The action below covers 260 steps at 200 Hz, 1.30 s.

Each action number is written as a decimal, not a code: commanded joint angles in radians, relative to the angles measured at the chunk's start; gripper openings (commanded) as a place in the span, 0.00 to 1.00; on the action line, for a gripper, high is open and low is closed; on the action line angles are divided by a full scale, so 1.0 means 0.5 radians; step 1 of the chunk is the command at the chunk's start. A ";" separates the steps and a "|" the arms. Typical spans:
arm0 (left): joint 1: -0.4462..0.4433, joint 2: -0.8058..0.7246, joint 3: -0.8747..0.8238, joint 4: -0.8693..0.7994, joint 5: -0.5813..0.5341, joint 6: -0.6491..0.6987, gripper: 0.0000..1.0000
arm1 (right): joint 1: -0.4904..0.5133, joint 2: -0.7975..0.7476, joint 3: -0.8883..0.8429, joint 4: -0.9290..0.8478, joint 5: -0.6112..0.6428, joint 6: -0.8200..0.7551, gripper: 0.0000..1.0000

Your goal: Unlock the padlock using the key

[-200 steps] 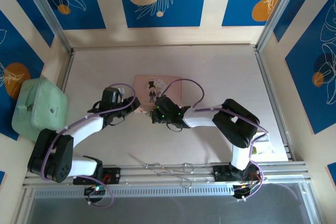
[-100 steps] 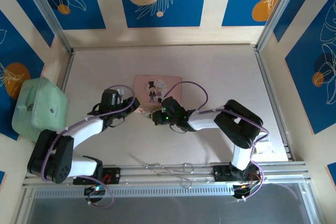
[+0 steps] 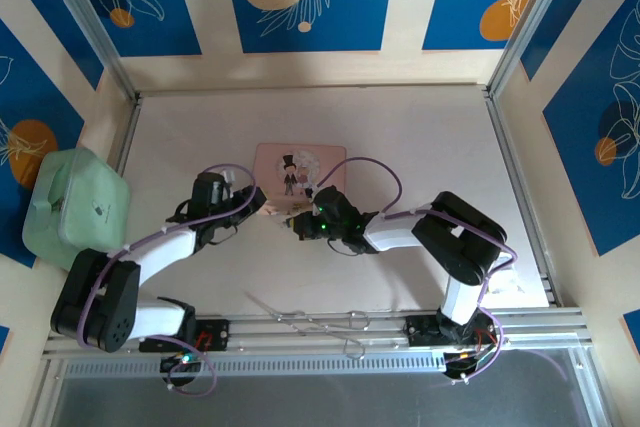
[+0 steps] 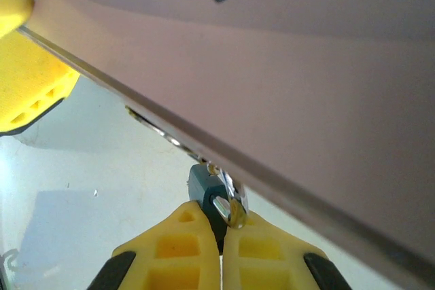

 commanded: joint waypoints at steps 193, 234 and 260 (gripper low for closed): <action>-0.084 -0.105 -0.164 -0.107 0.055 -0.140 0.51 | -0.103 -0.034 -0.125 -0.070 -0.146 0.102 0.00; -0.087 -0.131 -0.209 -0.087 0.055 -0.156 0.52 | -0.103 -0.031 -0.120 -0.079 -0.146 0.108 0.00; -0.087 -0.142 -0.219 -0.079 0.052 -0.157 0.51 | -0.109 -0.030 -0.123 -0.095 -0.139 0.125 0.00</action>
